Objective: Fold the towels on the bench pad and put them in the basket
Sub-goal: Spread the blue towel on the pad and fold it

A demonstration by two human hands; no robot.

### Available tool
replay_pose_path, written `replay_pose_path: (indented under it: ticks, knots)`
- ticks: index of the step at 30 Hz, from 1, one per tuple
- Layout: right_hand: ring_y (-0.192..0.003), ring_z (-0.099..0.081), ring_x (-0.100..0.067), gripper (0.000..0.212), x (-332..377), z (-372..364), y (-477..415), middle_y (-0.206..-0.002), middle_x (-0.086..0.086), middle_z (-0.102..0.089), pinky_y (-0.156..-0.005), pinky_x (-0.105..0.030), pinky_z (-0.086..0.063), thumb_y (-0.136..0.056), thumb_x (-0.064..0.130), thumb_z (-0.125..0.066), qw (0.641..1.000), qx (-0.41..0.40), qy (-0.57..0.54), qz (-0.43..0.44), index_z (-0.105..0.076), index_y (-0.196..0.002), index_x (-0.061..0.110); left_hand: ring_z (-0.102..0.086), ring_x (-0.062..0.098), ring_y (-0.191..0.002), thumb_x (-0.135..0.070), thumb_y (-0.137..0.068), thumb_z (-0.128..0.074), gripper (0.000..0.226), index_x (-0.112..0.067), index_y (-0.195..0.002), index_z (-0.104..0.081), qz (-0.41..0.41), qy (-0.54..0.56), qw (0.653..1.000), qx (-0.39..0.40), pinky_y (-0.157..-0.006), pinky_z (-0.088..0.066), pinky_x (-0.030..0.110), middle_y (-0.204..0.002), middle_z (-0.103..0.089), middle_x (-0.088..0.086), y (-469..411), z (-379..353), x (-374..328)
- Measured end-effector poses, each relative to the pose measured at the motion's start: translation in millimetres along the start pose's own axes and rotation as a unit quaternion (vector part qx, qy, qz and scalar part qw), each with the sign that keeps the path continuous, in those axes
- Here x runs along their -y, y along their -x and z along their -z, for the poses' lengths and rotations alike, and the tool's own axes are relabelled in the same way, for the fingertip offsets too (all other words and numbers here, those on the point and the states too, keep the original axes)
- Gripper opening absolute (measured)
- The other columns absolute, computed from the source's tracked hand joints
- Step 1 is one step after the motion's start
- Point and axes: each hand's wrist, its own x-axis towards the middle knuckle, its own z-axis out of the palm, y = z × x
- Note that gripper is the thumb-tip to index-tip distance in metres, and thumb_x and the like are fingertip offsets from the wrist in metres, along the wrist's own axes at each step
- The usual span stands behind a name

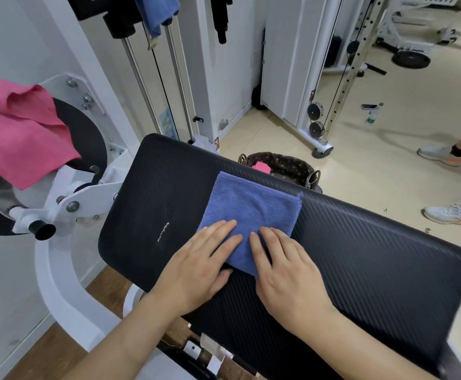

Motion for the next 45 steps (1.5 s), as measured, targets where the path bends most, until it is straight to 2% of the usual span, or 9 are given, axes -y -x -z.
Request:
replay_pose_path:
  ticks: [6,14,19,23,28,32,37,40,45]
  knots:
    - [-0.097,-0.063,-0.027,0.044,-7,9,-10,-0.108,-0.008,-0.068,-0.086,-0.04,-0.049,-0.079,0.027,-0.044,0.999,-0.02,0.03,0.032,-0.068,-0.112,0.008,-0.051,0.023,-0.13,-0.025,-0.092,-0.048,0.045,-0.014,-0.136,-0.053,-0.027,-0.036,0.999,-0.03,-0.105,-0.045,0.04,-0.144,-0.05,0.007,-7,-4,11]
    - [-0.063,-0.056,-0.02,0.026,-31,58,12,-0.063,0.006,-0.057,-0.073,-0.038,-0.039,-0.073,0.038,-0.042,0.987,0.103,0.039,0.116,-0.06,-0.061,0.023,-0.062,0.023,-0.098,-0.013,-0.086,-0.05,0.024,-0.012,-0.105,-0.063,-0.031,-0.011,0.997,-0.069,-0.089,-0.049,0.037,-0.107,-0.066,0.005,8,1,-53]
    - [-0.092,-0.056,-0.021,0.023,-39,62,83,-0.09,0.004,-0.059,-0.079,-0.036,-0.049,-0.071,0.041,-0.051,0.966,0.194,-0.045,0.166,-0.062,-0.076,0.022,-0.058,0.013,-0.071,-0.02,-0.074,-0.046,0.017,-0.024,-0.088,-0.055,-0.03,0.078,0.993,0.08,-0.055,-0.049,0.027,-0.081,-0.059,-0.009,38,-2,-113]
    - [-0.093,-0.06,-0.017,0.039,-41,54,106,-0.108,0.005,-0.058,-0.07,-0.033,-0.053,-0.073,0.045,-0.052,0.968,0.192,-0.06,0.152,-0.059,-0.104,0.023,-0.059,0.014,-0.081,-0.019,-0.08,-0.048,0.026,-0.027,-0.104,-0.052,0.017,0.105,0.985,0.136,-0.062,-0.049,0.03,-0.093,-0.063,-0.009,35,4,-120]
    - [-0.083,-0.062,-0.019,0.024,-43,53,101,-0.092,0.009,-0.061,-0.068,-0.034,-0.049,-0.076,0.034,-0.041,0.968,0.196,-0.144,0.063,-0.054,-0.094,0.024,-0.052,0.0,-0.1,-0.023,-0.08,-0.057,0.04,-0.037,-0.118,-0.056,0.114,0.263,0.942,0.172,-0.086,-0.043,0.019,-0.11,-0.059,-0.019,29,13,-105]
    - [-0.081,-0.061,-0.009,0.025,-52,50,97,-0.086,0.012,-0.066,-0.073,-0.033,-0.049,-0.077,0.039,-0.048,0.942,0.208,-0.261,-0.037,-0.057,-0.099,0.03,-0.051,-0.006,-0.106,-0.022,-0.072,-0.076,0.037,-0.045,-0.097,-0.061,0.194,0.35,0.901,0.168,-0.085,-0.045,0.011,-0.11,-0.053,-0.028,42,17,-91]
    - [-0.073,-0.061,-0.009,0.031,-57,53,92,-0.08,0.005,-0.065,-0.07,-0.037,-0.052,-0.081,0.056,-0.051,0.907,0.202,-0.354,-0.105,-0.061,-0.096,0.031,-0.06,-0.005,-0.09,-0.023,-0.086,-0.069,0.028,-0.047,-0.097,-0.058,0.277,0.388,0.87,0.127,-0.072,-0.053,0.014,-0.095,-0.062,-0.032,48,15,-89]
    - [-0.076,-0.061,-0.012,0.038,-52,46,92,-0.08,0.003,-0.064,-0.071,-0.04,-0.051,-0.082,0.056,-0.053,0.904,0.106,-0.379,-0.165,-0.065,-0.091,0.02,-0.061,0.0,-0.084,-0.03,-0.088,-0.065,0.014,-0.038,-0.096,-0.056,0.315,0.379,0.866,0.087,-0.07,-0.055,0.023,-0.09,-0.064,-0.021,43,8,-88]
    - [-0.087,-0.06,-0.003,0.019,-32,36,93,-0.094,0.015,-0.065,-0.076,-0.023,-0.047,-0.086,0.027,-0.065,0.912,-0.025,-0.325,-0.249,-0.065,-0.105,0.025,-0.063,-0.003,-0.084,-0.031,-0.09,-0.063,0.016,-0.035,-0.103,-0.055,0.363,0.395,0.844,0.011,-0.067,-0.053,0.02,-0.089,-0.066,-0.015,30,1,-101]
